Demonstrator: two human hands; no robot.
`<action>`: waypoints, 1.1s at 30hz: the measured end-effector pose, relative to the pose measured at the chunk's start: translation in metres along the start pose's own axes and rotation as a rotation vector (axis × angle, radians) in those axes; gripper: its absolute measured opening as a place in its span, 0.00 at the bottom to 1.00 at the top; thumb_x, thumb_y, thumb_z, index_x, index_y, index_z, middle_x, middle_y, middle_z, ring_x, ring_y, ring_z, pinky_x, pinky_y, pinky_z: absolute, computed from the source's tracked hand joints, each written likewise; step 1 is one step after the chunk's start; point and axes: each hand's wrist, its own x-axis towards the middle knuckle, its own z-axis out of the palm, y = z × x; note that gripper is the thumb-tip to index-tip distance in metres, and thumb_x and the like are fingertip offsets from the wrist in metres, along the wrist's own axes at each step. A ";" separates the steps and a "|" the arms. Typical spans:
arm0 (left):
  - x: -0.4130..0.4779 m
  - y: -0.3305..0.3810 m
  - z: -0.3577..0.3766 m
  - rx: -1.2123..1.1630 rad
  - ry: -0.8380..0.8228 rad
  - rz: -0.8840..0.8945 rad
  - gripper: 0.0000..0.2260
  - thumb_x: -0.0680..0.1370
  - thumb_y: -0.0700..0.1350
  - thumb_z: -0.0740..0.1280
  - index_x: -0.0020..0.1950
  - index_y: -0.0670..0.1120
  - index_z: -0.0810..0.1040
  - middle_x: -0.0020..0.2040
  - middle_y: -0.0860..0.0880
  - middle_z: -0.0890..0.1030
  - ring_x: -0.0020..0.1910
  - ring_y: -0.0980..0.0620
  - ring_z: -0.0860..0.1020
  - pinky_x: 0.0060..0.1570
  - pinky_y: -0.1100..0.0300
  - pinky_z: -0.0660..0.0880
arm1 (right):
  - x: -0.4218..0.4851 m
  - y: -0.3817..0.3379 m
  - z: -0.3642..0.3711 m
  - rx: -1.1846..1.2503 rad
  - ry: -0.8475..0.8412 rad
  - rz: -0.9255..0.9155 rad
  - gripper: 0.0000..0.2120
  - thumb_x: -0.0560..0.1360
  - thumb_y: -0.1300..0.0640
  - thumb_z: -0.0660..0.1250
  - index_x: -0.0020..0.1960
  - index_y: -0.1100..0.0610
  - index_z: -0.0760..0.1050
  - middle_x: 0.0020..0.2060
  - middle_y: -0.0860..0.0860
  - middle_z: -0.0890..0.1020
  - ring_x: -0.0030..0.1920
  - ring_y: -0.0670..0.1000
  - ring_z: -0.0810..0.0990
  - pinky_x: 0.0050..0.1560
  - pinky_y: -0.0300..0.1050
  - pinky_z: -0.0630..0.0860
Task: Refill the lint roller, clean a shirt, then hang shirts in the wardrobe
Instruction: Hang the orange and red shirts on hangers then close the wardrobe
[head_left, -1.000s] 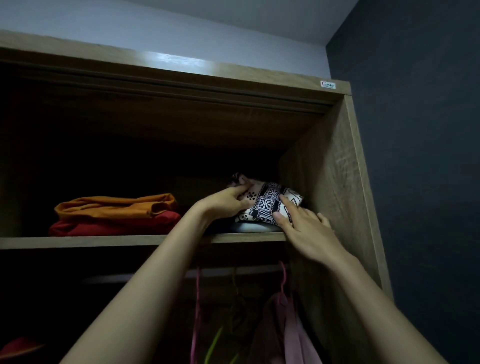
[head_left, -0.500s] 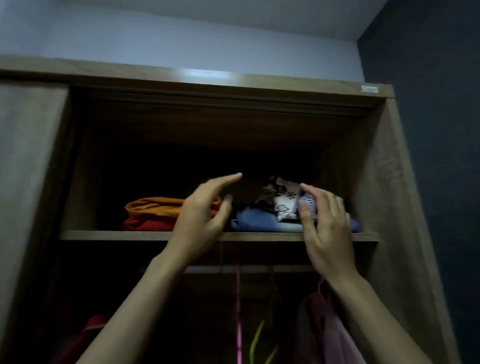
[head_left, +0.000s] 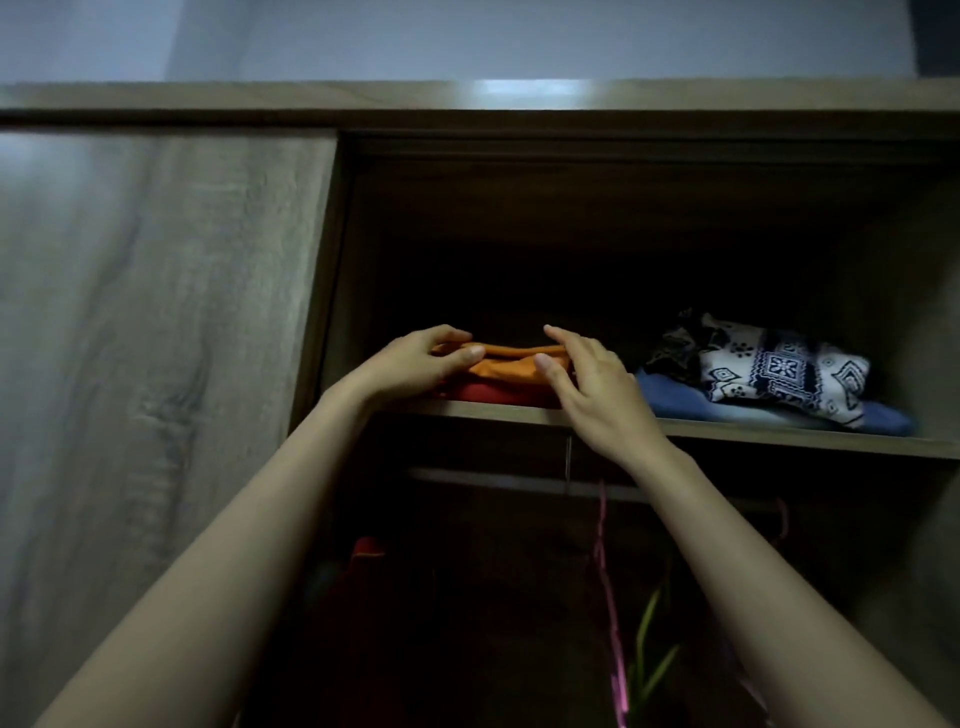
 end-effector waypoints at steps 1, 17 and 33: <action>0.000 -0.001 -0.001 -0.016 -0.002 0.007 0.22 0.78 0.61 0.62 0.70 0.56 0.70 0.63 0.51 0.73 0.61 0.51 0.74 0.57 0.56 0.74 | -0.002 0.000 0.003 -0.015 0.009 0.003 0.24 0.80 0.42 0.52 0.74 0.47 0.60 0.71 0.50 0.68 0.71 0.52 0.65 0.67 0.55 0.63; 0.032 0.025 0.008 -0.371 0.082 -0.270 0.11 0.80 0.43 0.65 0.61 0.47 0.80 0.50 0.47 0.81 0.36 0.56 0.76 0.28 0.67 0.73 | -0.010 -0.005 0.015 -0.131 0.027 0.055 0.25 0.80 0.41 0.49 0.75 0.46 0.59 0.74 0.54 0.62 0.74 0.54 0.58 0.70 0.55 0.60; 0.022 0.050 0.023 -0.821 0.491 0.399 0.19 0.77 0.33 0.64 0.61 0.53 0.80 0.54 0.55 0.83 0.58 0.57 0.79 0.57 0.61 0.77 | 0.006 -0.011 0.000 0.238 0.243 0.190 0.28 0.78 0.37 0.48 0.76 0.44 0.54 0.78 0.51 0.49 0.75 0.56 0.57 0.67 0.49 0.62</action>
